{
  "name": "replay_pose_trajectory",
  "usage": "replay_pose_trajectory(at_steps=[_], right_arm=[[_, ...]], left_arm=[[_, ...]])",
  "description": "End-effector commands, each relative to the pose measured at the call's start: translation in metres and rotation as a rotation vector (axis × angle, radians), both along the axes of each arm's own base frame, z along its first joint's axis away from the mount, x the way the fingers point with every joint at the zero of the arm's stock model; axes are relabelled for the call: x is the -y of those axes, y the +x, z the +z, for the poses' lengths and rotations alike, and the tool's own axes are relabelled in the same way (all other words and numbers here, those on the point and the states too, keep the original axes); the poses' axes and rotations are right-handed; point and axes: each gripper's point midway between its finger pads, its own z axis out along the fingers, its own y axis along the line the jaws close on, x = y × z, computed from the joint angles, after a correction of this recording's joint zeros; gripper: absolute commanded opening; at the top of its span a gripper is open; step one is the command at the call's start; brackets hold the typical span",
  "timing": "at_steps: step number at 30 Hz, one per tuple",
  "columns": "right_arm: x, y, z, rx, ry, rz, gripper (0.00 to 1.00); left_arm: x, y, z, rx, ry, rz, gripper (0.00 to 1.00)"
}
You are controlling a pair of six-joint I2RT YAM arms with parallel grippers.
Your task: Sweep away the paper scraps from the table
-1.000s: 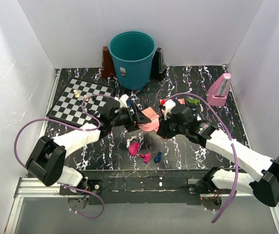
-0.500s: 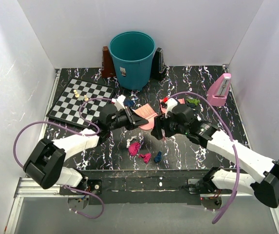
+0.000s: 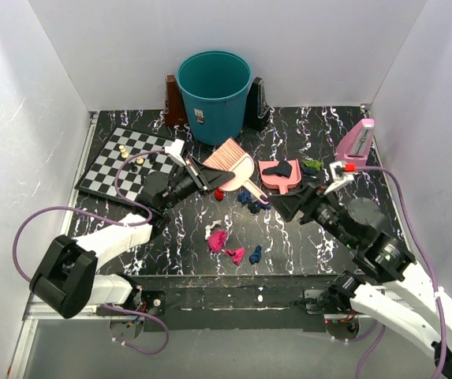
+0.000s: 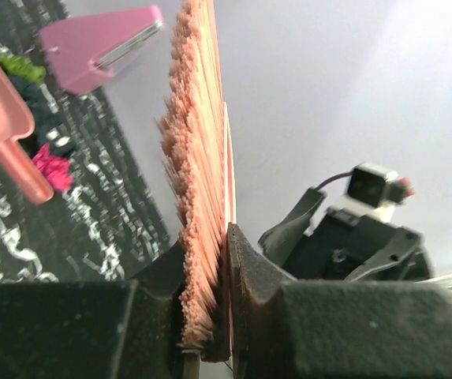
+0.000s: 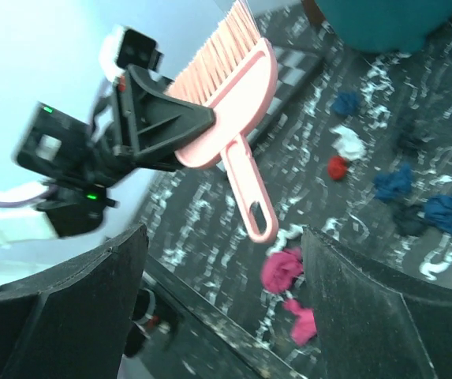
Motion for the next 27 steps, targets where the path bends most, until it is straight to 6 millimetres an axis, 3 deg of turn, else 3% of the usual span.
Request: replay_pose_trajectory(at_steps=[1,8,14,20,27], right_arm=[[0.007,-0.003,0.042,0.051,0.313,-0.044,0.86],[-0.007,-0.001,0.053,0.04,0.359,0.004,0.84],[-0.02,0.003,0.062,0.01,0.428,0.035,0.81],[-0.032,0.005,0.073,0.015,0.465,0.078,0.63],[-0.047,0.001,0.076,-0.019,0.469,0.15,0.51]], left_arm=[[0.0,-0.006,0.061,0.111,-0.209,-0.065,0.0],[0.004,-0.009,0.083,0.141,-0.294,-0.121,0.0],[0.007,-0.015,0.088,0.154,-0.292,-0.143,0.0],[0.006,-0.022,0.085,0.178,-0.272,-0.135,0.0],[0.001,-0.025,0.09,0.212,-0.256,-0.1,0.0]])
